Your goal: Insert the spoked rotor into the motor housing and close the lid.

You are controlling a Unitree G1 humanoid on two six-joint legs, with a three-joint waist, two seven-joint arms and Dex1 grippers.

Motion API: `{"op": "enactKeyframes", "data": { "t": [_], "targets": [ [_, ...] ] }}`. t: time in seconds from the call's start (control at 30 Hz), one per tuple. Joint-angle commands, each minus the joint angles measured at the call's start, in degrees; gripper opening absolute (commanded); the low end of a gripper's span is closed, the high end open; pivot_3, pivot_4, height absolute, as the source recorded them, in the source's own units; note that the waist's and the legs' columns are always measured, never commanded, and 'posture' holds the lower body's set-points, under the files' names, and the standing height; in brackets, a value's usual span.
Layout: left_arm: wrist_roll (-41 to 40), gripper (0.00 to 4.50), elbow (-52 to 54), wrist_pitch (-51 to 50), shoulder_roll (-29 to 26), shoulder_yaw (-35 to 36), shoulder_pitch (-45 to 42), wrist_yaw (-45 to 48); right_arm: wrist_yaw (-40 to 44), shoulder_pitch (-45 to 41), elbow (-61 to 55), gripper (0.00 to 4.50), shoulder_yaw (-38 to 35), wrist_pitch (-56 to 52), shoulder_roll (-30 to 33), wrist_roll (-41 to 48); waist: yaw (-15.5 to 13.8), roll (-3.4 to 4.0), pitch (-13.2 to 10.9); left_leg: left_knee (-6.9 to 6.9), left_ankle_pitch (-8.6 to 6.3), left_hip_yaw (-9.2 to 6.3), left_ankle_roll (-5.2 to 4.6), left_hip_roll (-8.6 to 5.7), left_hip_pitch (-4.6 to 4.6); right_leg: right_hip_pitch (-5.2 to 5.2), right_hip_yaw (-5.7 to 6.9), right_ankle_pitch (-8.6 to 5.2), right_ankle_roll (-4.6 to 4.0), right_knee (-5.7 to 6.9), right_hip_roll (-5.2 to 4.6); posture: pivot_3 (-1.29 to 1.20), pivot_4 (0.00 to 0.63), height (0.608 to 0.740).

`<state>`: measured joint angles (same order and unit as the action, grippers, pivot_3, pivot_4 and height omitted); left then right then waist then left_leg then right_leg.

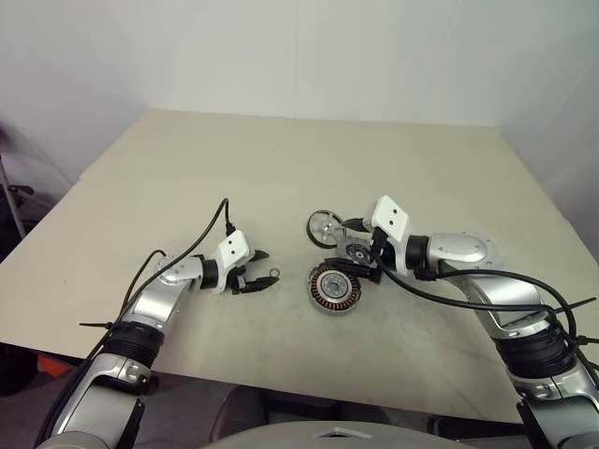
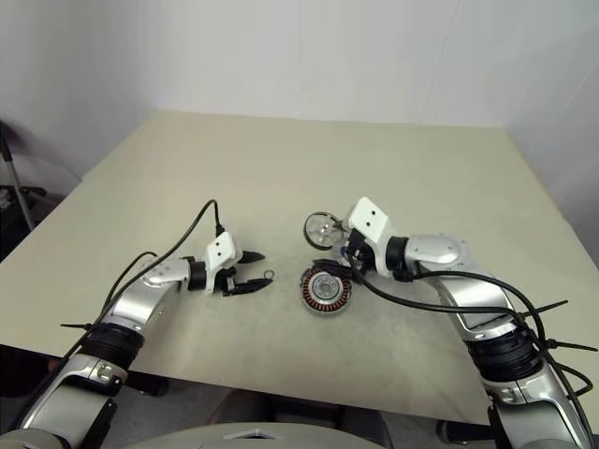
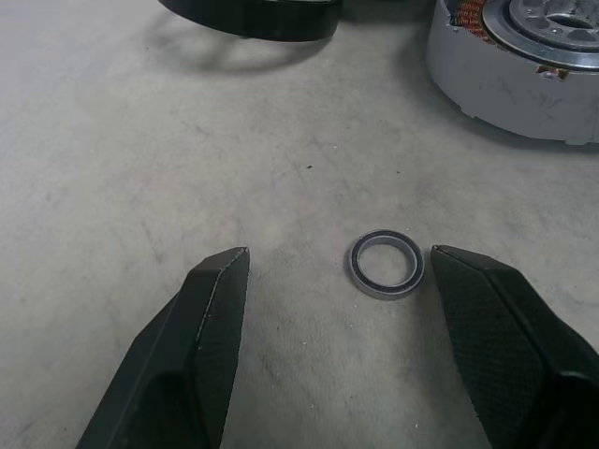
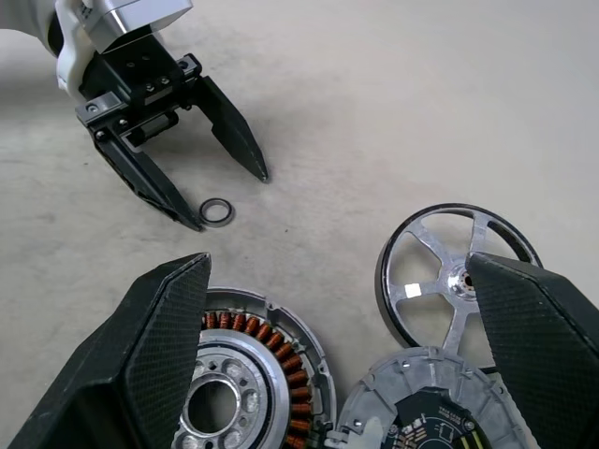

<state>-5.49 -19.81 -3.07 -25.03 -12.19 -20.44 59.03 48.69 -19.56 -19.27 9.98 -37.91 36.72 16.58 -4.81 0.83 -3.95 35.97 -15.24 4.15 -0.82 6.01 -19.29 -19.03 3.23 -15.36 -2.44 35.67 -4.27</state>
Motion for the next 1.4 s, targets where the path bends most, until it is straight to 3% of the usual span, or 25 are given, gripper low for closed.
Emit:
{"op": "enactKeyframes", "data": {
  "t": [0.03, 0.17, 0.27, 0.37, 0.47, 0.57, 1.2, 1.4],
  "targets": [
    [2.1, 2.69, -0.9, -0.7, 0.4, -2.2, 0.8, -0.6, 0.3, -1.3, -0.7, 4.50, -0.2, 1.3, 0.1, 0.0, 0.0, 0.01, 0.0, -0.01, 0.00, 0.00, 0.00, 0.00, 0.00, 0.00, 0.00, 0.00, 0.00, -0.01, 0.00, 0.00, 0.000, 0.740],
    [1.9, 2.69, -1.1, -1.1, 0.6, -2.1, 0.7, -0.8, 0.4, -1.5, -0.2, 4.50, 0.0, 1.5, 0.0, -0.2, -0.2, 0.02, 0.0, -0.05, 0.06, 0.00, 0.08, 0.00, 0.03, 0.01, 0.00, 0.03, -0.01, 0.00, 0.00, 0.00, 0.000, 0.740],
    [2.1, 2.17, -1.2, -1.0, 0.7, -2.0, 0.6, -1.4, 0.5, -1.8, 0.2, 4.50, 0.1, 1.8, -0.1, -0.3, -0.4, 0.02, 0.0, -0.19, 0.13, 0.01, 0.17, 0.00, 0.11, 0.03, -0.01, 0.03, -0.01, -0.02, 0.00, 0.00, 0.000, 0.740],
    [2.1, 2.17, -1.3, -1.1, 0.7, -1.8, 0.5, -1.6, 0.5, -2.0, 0.4, 4.50, 0.1, 2.0, -0.1, -0.5, -0.6, 0.00, 0.0, -0.39, 0.32, 0.03, 0.27, 0.00, 0.14, 0.02, -0.01, 0.06, -0.04, -0.02, -0.01, 0.00, 0.000, 0.740],
    [1.7, 1.62, -1.0, -1.9, 0.6, -1.7, 0.7, -1.6, 0.6, -2.0, 0.5, 4.50, 0.1, 2.1, -0.1, -0.6, -0.7, 0.02, 0.0, -0.78, 0.59, 0.08, 0.31, 0.00, 0.24, 0.00, -0.01, 0.14, -0.11, -0.14, -0.01, 0.00, 0.000, 0.740],
    [2.0, 0.73, -0.9, -1.7, 0.5, -1.5, 0.7, -2.2, 0.7, -2.2, 0.7, 4.50, 0.0, 2.2, 0.0, -0.7, -0.7, 0.01, 0.0, -1.06, 0.80, 0.13, 0.22, 0.03, 0.25, -0.04, 0.00, 0.17, -0.15, -0.12, -0.01, 0.00, 0.000, 0.740],
    [-2.2, 0.71, -1.7, -5.4, 2.0, 0.8, -3.5, -1.9, 0.1, -1.1, -0.1, 4.50, -0.9, 2.0, 1.4, -1.5, -0.7, 0.00, 0.0, -1.30, 0.96, 0.18, 0.25, 0.05, 0.20, -0.17, 0.00, 0.24, -0.18, -0.16, 0.00, 0.00, 0.000, 0.740],
    [-4.6, 0.71, 0.4, -8.4, 5.0, 1.2, -8.3, -0.8, 1.5, 4.6, -4.1, 4.50, -2.7, 2.2, 8.5, -3.2, -0.7, -0.13, -0.1, -1.30, 1.06, 0.21, 0.35, 0.06, -0.21, -0.41, 0.02, 0.26, -0.18, -0.34, 0.00, 0.00, 0.000, 0.740]
  ]
}}
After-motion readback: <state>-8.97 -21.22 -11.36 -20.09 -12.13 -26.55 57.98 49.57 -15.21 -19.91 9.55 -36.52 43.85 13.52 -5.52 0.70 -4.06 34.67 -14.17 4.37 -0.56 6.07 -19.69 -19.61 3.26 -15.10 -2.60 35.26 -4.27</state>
